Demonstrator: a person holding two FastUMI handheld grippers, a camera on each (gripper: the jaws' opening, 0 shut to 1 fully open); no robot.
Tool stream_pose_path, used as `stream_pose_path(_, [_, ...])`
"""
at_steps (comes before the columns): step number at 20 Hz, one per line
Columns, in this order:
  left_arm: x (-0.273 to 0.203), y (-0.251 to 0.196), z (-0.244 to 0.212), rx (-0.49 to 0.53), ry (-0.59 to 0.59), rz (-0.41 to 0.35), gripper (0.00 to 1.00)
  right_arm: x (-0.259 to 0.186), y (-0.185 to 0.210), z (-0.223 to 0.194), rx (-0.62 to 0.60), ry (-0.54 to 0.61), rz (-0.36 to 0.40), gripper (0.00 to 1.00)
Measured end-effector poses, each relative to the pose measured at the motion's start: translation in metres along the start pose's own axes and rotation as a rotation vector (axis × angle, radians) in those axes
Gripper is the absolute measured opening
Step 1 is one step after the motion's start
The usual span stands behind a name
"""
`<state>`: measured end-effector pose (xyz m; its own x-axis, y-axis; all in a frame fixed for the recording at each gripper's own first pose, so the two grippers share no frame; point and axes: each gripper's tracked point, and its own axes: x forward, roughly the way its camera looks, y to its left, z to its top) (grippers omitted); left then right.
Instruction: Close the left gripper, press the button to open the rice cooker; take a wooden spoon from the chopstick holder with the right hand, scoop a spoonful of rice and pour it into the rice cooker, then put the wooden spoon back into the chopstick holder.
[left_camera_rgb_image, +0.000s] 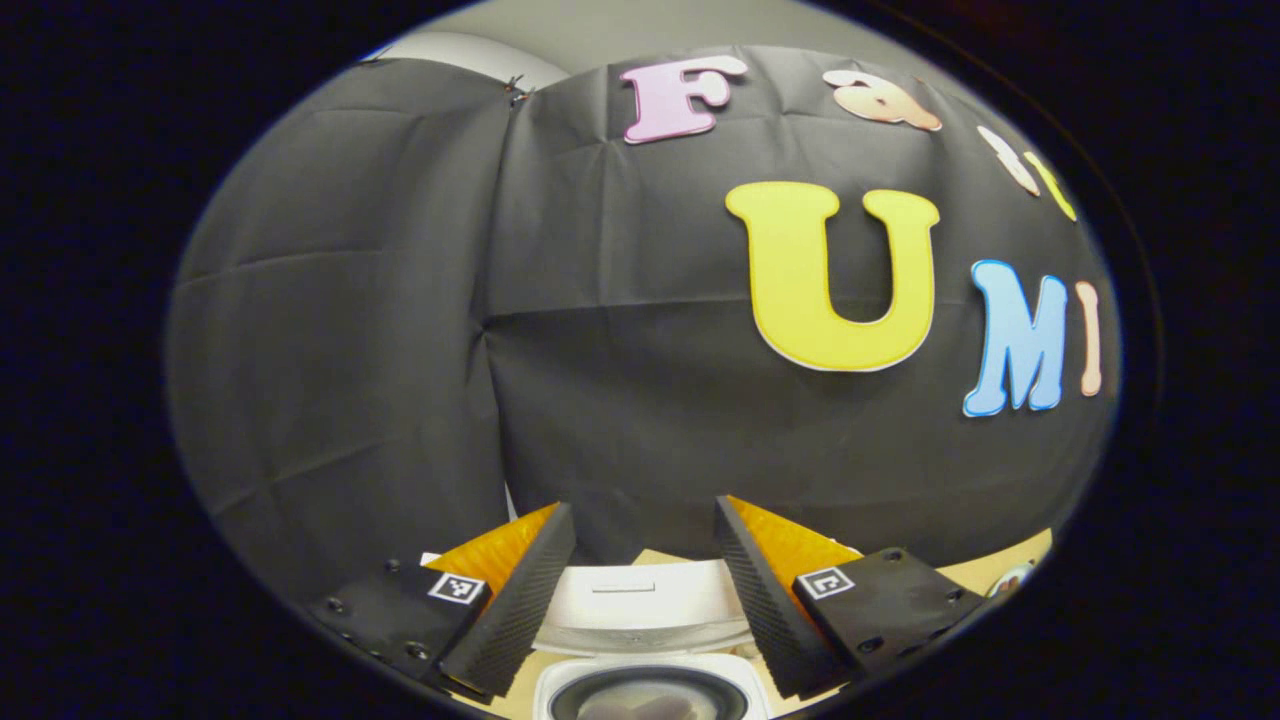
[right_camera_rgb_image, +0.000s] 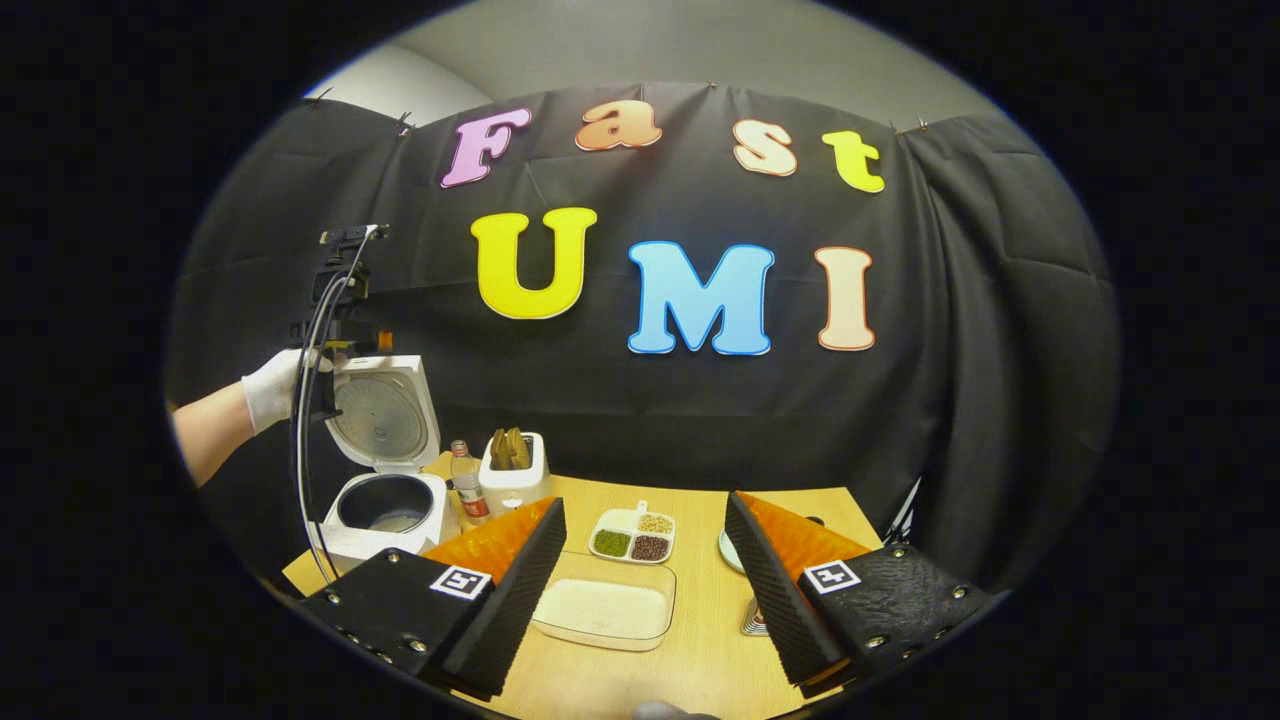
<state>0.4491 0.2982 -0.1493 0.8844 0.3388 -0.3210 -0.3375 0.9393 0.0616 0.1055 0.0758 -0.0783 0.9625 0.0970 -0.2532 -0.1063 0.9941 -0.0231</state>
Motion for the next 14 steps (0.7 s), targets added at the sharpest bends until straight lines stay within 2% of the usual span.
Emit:
stream_pose_path(2, [0.011, 0.003, -0.005, 0.008, 0.016, 0.002, 0.99, -0.001, 0.0, -0.002, 0.003, 0.007, -0.002, 0.98])
stream_pose_path(4, [0.014, 0.005, -0.009, -0.018, 0.041, 0.004, 0.95, -0.002, 0.003, -0.004, 0.013, 0.012, 0.004, 0.98])
stream_pose_path(5, [0.014, 0.006, -0.01, -0.038, 0.062, 0.005, 1.0, -0.003, 0.004, -0.004, 0.015, 0.012, 0.006, 0.98])
stream_pose_path(8, [0.01, 0.005, -0.012, -0.034, 0.093, -0.006, 0.98, -0.008, 0.005, -0.006, 0.027, 0.016, 0.013, 0.98])
stream_pose_path(9, [0.008, 0.004, -0.013, -0.045, 0.104, -0.005, 0.98, -0.009, 0.005, -0.007, 0.034, 0.016, 0.017, 0.94])
stream_pose_path(10, [0.006, 0.004, -0.014, -0.044, 0.116, -0.007, 0.98, -0.01, 0.004, -0.009, 0.038, 0.018, 0.018, 0.98])
stream_pose_path(11, [0.001, 0.003, -0.019, -0.044, 0.128, -0.008, 1.0, -0.012, 0.004, -0.012, 0.044, 0.024, 0.022, 0.98])
stream_pose_path(12, [-0.004, 0.003, -0.019, -0.043, 0.139, -0.008, 0.96, -0.013, 0.005, -0.014, 0.051, 0.029, 0.03, 0.98])
stream_pose_path(14, [-0.009, 0.002, -0.021, -0.041, 0.153, -0.011, 0.98, -0.017, 0.002, -0.019, 0.059, 0.039, 0.036, 0.98])
